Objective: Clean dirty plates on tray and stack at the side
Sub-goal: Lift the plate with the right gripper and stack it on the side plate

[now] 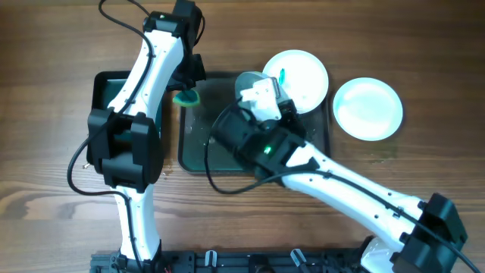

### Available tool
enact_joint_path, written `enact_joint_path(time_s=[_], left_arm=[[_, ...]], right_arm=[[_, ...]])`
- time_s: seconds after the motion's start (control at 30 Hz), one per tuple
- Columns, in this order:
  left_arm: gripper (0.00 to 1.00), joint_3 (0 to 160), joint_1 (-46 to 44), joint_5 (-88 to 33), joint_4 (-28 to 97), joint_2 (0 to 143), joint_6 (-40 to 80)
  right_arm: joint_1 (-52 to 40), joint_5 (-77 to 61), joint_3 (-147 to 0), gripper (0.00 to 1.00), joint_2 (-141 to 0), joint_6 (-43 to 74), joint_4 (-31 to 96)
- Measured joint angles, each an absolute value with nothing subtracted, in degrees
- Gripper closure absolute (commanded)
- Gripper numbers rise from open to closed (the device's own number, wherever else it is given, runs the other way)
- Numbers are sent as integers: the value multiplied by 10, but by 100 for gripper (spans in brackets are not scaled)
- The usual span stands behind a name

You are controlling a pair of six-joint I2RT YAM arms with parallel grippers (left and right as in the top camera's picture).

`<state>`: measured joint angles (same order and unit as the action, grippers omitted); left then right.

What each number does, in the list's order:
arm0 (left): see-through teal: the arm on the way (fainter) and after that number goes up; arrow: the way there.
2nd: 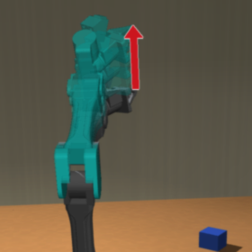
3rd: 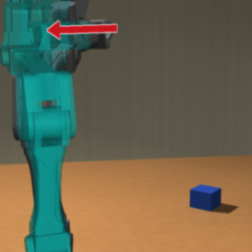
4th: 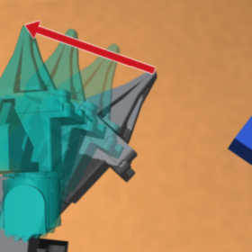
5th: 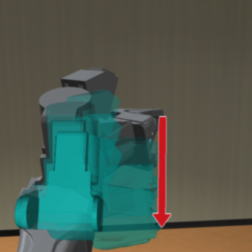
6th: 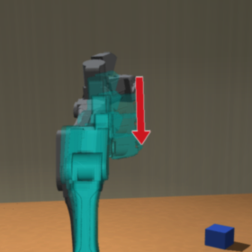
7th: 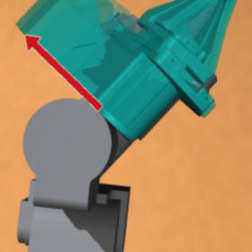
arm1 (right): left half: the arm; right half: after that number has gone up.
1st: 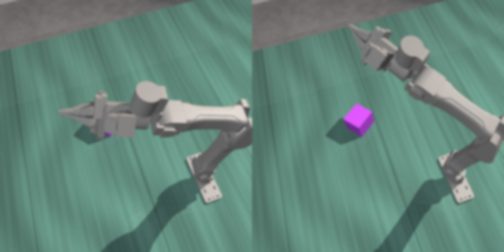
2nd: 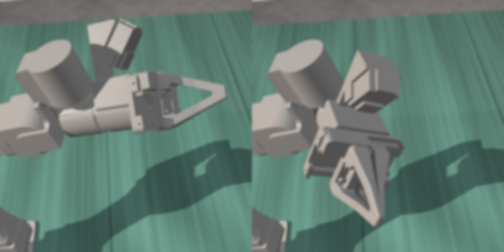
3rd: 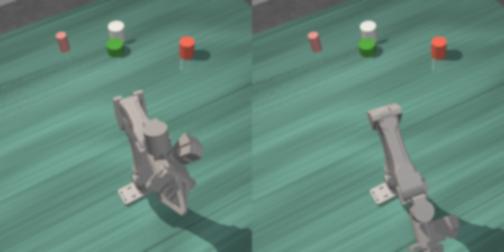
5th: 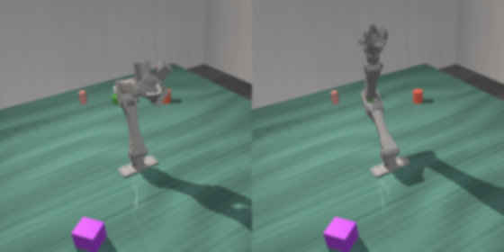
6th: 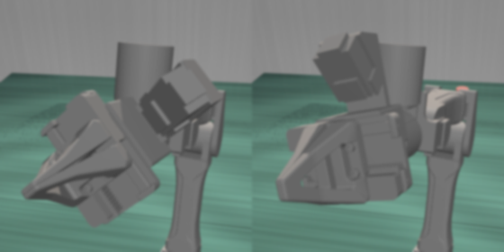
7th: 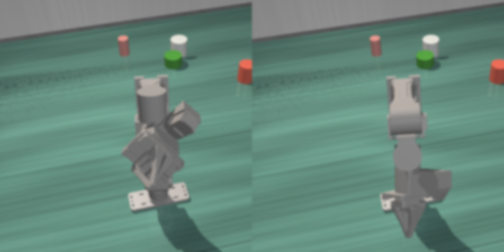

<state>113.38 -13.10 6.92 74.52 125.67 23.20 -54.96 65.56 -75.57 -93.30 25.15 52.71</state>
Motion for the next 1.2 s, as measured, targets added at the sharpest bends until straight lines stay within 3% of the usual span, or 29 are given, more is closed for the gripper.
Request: enact_joint_path(time_s=[0.27,0.63,0.73,0.87,1.07,1.2], left_arm=[[96,1134,-131,67,745,1257,232],[96,1134,-131,52,745,1257,232],[96,1134,-131,48,746,1257,232],[96,1134,-131,45,750,1257,232],[96,1134,-131,39,757,1257,232],[96,1134,-131,39,757,1257,232]], right_arm=[[-596,828,-756,96,-933,166,491],[-596,821,-756,96,-933,112,451],[-587,704,-756,96,-932,126,466],[-533,419,-756,96,-931,187,484],[-315,34,-756,96,-931,208,459],[-144,-98,-756,96,-931,208,467]])
